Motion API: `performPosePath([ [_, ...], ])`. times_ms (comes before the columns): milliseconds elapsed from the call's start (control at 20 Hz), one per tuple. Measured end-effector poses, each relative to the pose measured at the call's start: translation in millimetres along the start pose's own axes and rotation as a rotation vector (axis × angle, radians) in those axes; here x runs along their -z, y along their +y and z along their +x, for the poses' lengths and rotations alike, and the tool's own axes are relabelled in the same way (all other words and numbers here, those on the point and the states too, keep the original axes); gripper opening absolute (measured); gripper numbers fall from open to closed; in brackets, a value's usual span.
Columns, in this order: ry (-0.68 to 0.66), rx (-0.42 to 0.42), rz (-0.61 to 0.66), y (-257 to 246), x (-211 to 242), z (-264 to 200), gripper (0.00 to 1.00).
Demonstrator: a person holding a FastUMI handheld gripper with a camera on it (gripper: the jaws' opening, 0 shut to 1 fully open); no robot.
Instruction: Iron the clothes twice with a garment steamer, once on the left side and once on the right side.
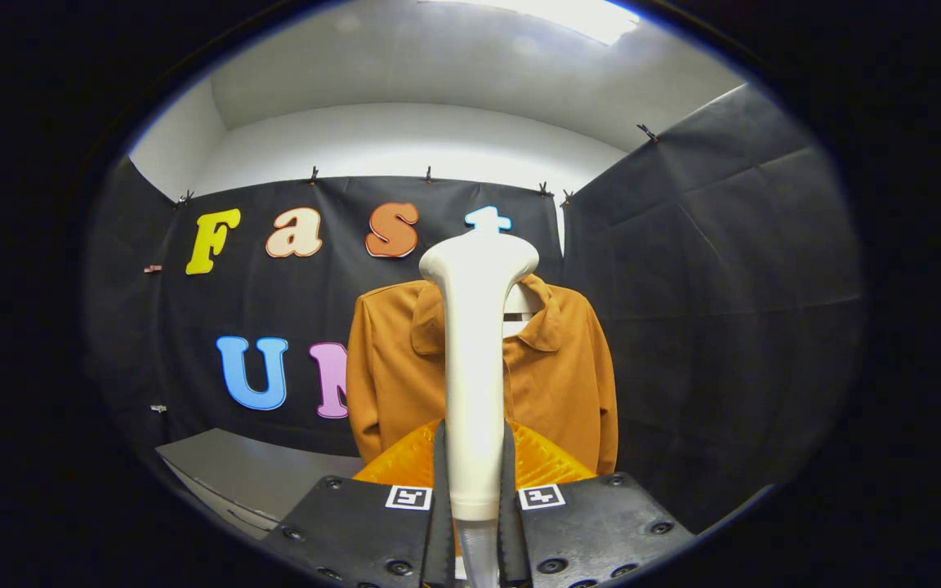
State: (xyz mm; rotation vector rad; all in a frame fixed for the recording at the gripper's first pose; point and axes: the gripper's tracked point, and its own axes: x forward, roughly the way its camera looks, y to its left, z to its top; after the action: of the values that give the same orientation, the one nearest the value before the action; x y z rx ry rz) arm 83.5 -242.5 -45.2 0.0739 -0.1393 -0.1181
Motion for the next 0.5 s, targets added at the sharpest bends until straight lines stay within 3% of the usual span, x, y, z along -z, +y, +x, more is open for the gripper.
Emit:
performPosePath([
  [500,0.063,0.072,0.047,-71,43,36,0.24],
])
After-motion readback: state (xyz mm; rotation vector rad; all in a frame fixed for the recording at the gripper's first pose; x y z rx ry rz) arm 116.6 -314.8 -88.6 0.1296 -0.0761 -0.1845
